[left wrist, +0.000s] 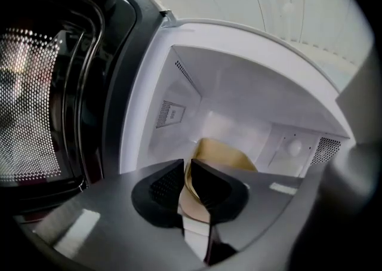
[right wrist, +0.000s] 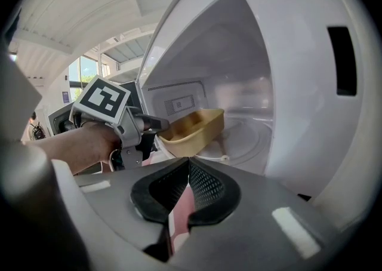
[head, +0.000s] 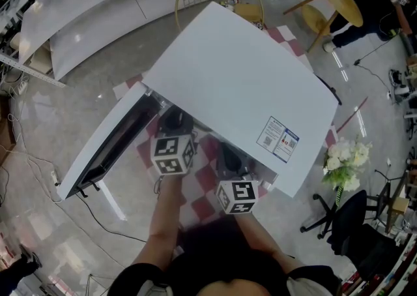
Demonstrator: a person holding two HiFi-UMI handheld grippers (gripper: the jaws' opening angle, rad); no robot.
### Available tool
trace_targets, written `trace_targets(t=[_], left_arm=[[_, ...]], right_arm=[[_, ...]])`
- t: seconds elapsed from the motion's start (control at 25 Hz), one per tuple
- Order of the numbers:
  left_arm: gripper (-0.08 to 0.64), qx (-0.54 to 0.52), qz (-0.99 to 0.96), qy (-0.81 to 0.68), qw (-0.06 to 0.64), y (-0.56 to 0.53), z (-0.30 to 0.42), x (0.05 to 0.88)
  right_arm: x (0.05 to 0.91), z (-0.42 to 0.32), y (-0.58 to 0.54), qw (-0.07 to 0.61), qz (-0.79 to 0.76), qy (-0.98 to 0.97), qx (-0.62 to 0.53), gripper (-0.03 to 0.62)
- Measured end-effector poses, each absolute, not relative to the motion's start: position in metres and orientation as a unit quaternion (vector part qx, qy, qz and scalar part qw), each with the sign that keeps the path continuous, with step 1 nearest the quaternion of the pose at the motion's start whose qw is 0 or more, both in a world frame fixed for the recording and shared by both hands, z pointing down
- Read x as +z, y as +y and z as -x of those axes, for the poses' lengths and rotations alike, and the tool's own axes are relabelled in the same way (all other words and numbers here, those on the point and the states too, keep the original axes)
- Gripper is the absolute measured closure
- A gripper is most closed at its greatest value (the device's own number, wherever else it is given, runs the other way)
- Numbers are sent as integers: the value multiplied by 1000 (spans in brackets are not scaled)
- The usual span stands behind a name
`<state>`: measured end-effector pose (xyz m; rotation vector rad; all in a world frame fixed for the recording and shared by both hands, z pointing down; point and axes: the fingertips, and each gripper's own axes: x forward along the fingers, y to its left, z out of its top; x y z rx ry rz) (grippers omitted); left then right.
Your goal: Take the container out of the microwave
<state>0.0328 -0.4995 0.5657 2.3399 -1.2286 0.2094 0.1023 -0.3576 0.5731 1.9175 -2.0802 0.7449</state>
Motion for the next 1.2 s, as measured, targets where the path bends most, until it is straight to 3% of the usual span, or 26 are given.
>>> trace_targets(t=[1.2], left_arm=[[523,60,-845,-470,247,-467,-6,558]], right_arm=[[563,-90,-337,103,-643,-718,245,591]])
